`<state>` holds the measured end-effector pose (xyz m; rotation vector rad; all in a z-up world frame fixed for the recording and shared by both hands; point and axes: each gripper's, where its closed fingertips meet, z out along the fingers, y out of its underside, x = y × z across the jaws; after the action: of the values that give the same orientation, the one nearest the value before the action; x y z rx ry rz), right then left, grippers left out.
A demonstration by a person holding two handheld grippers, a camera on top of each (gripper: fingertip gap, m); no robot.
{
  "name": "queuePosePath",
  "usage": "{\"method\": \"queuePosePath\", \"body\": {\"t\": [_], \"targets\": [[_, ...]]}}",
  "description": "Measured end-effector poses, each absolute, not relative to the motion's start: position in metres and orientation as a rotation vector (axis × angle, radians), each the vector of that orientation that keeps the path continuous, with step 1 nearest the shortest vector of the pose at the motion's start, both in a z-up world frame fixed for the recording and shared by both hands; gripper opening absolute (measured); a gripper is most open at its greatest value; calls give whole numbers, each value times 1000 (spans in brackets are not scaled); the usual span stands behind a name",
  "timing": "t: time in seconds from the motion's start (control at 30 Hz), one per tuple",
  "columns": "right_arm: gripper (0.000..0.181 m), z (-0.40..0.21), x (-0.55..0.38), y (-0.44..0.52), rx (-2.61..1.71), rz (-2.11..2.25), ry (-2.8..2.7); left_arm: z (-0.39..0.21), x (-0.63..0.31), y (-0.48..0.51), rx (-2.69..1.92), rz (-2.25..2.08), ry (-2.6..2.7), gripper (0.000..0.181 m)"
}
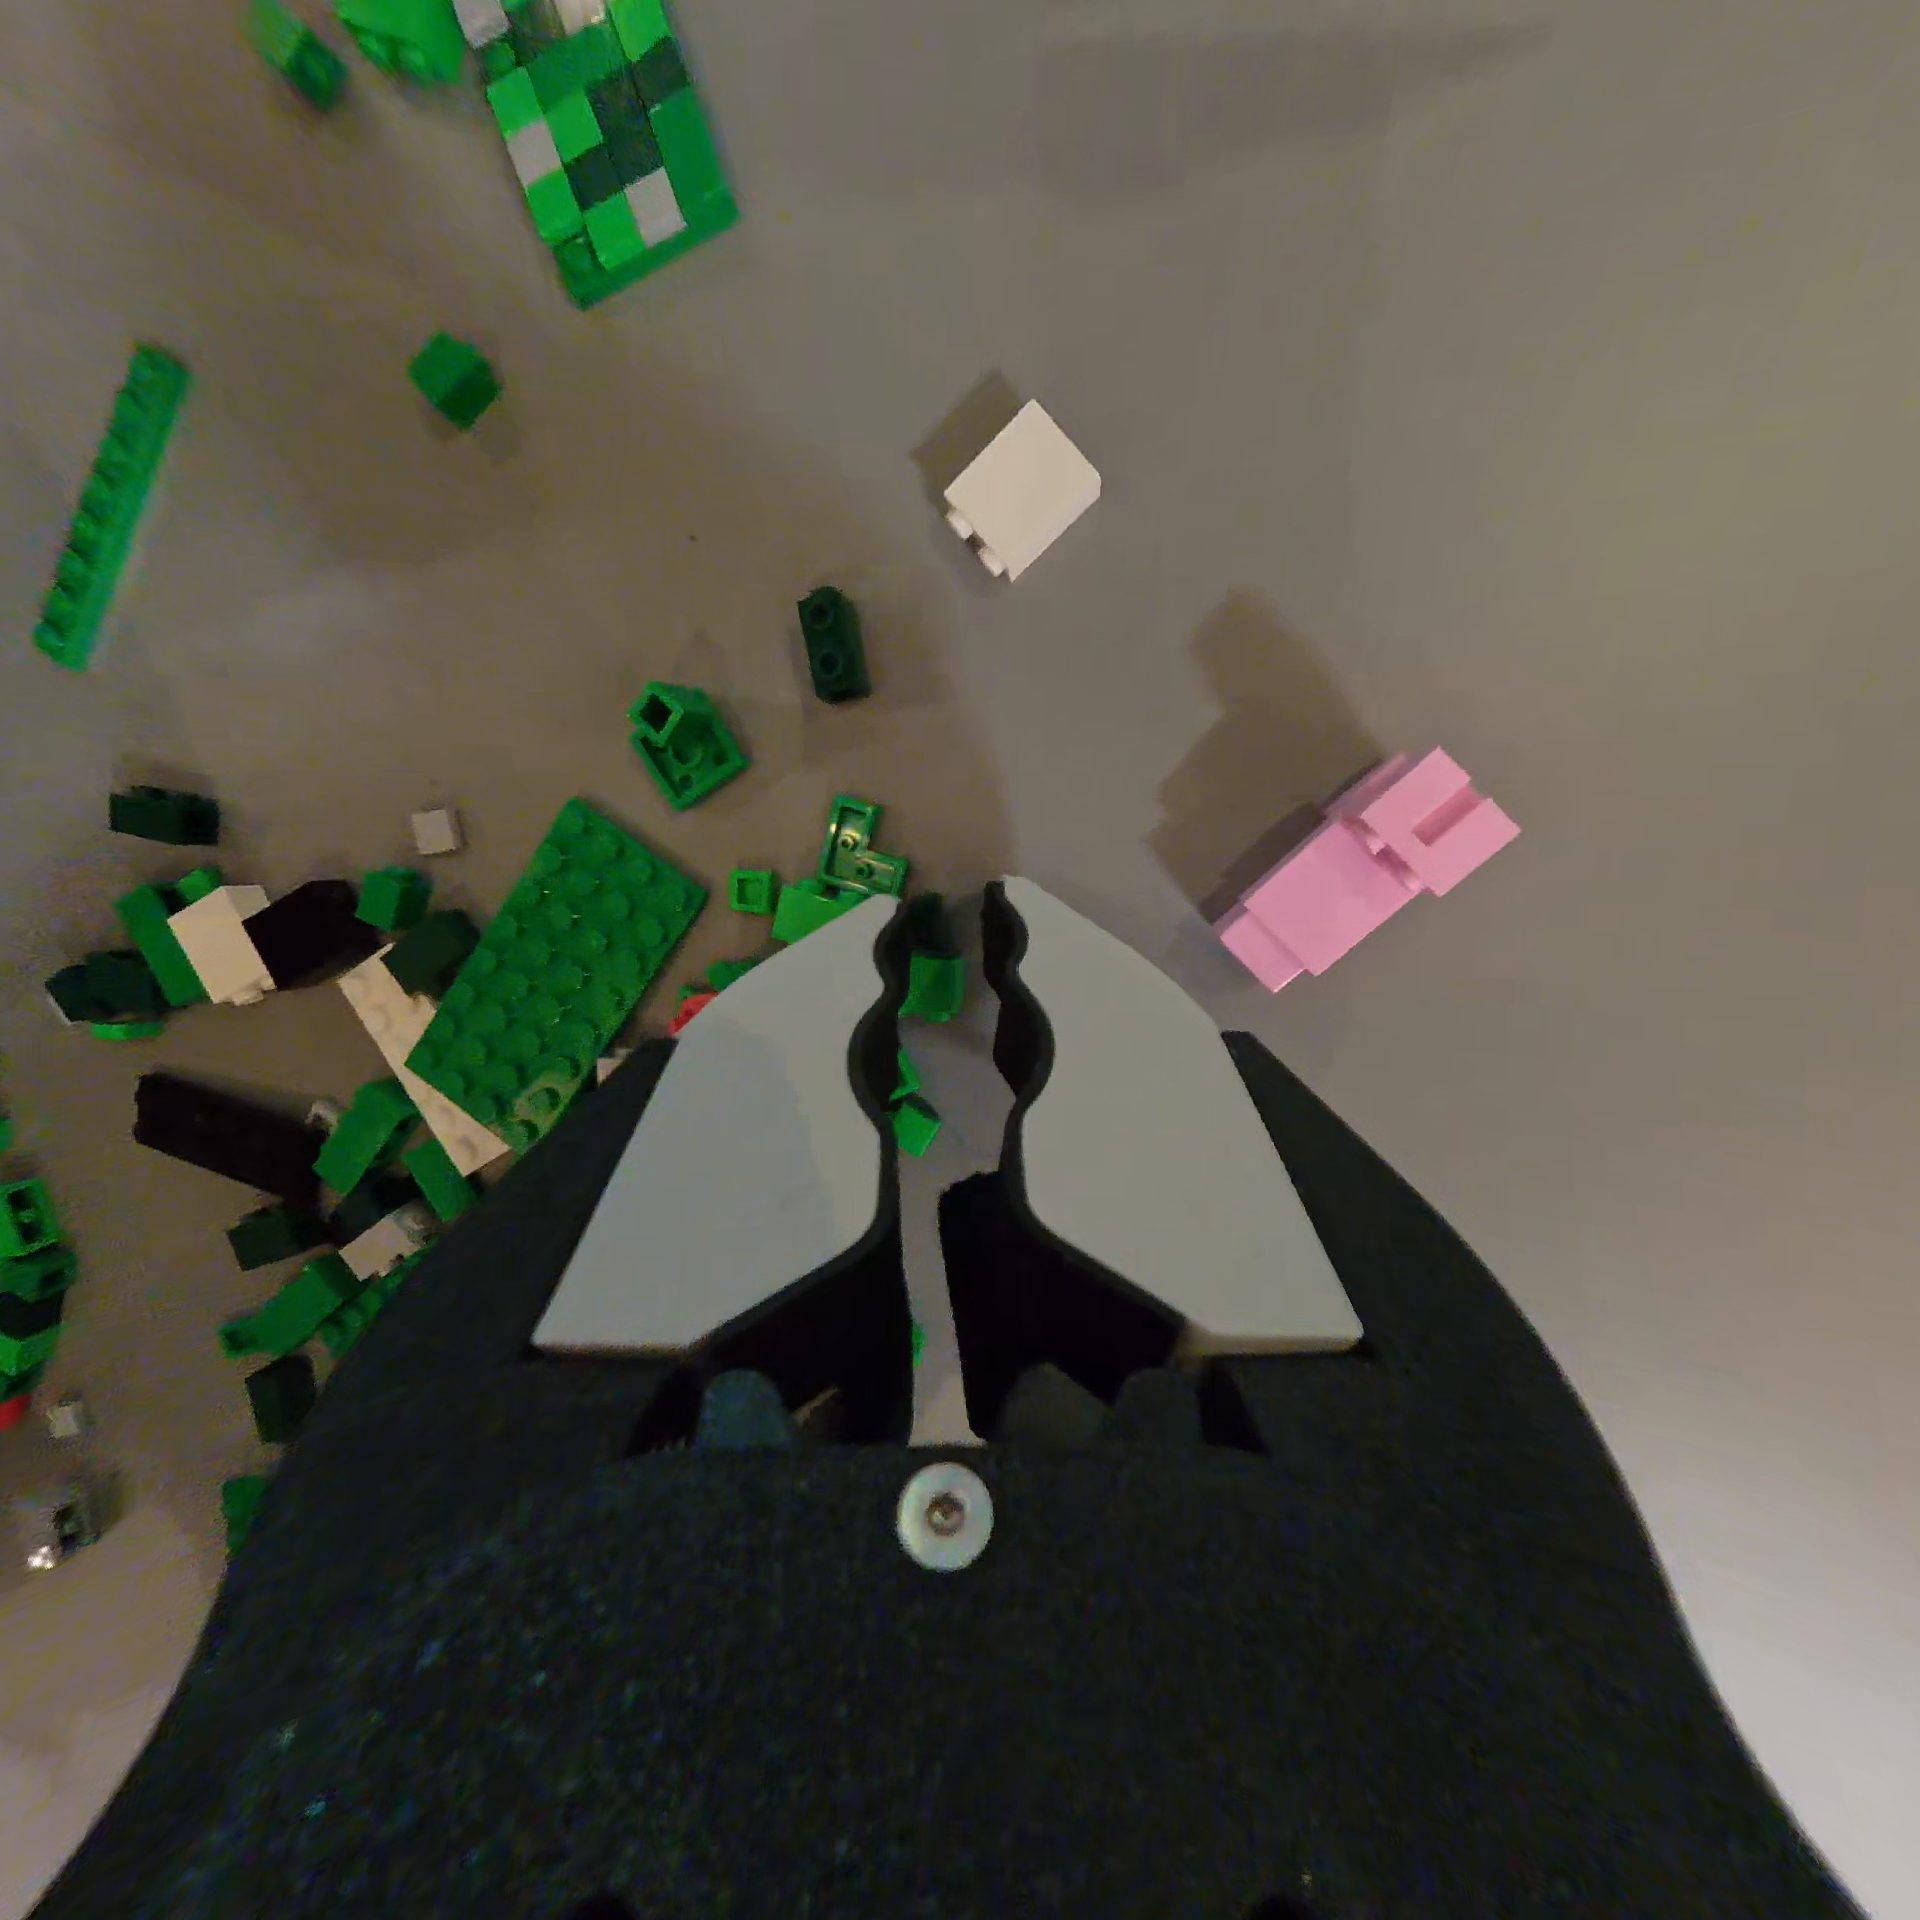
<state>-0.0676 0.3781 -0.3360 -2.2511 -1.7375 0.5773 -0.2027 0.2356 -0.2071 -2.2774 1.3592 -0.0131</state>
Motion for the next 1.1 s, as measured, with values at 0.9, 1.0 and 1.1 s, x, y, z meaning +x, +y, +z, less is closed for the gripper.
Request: {"method": "queuePosePath", "body": {"t": [0.9, 1.0, 1.1], "targets": [[8, -305, 243, 191, -2580, -144, -1157, -209, -192, 233, -2260, 3, 1425, 0], [8, -315, 263, 175, -2646, -153, -1120, -210, -191, 233, -2262, 5, 1432, 0], [23, -320, 265, 170, -2644, -115, -1117, -210, -191, 233, -2269, 6, 1432, 0]]}}
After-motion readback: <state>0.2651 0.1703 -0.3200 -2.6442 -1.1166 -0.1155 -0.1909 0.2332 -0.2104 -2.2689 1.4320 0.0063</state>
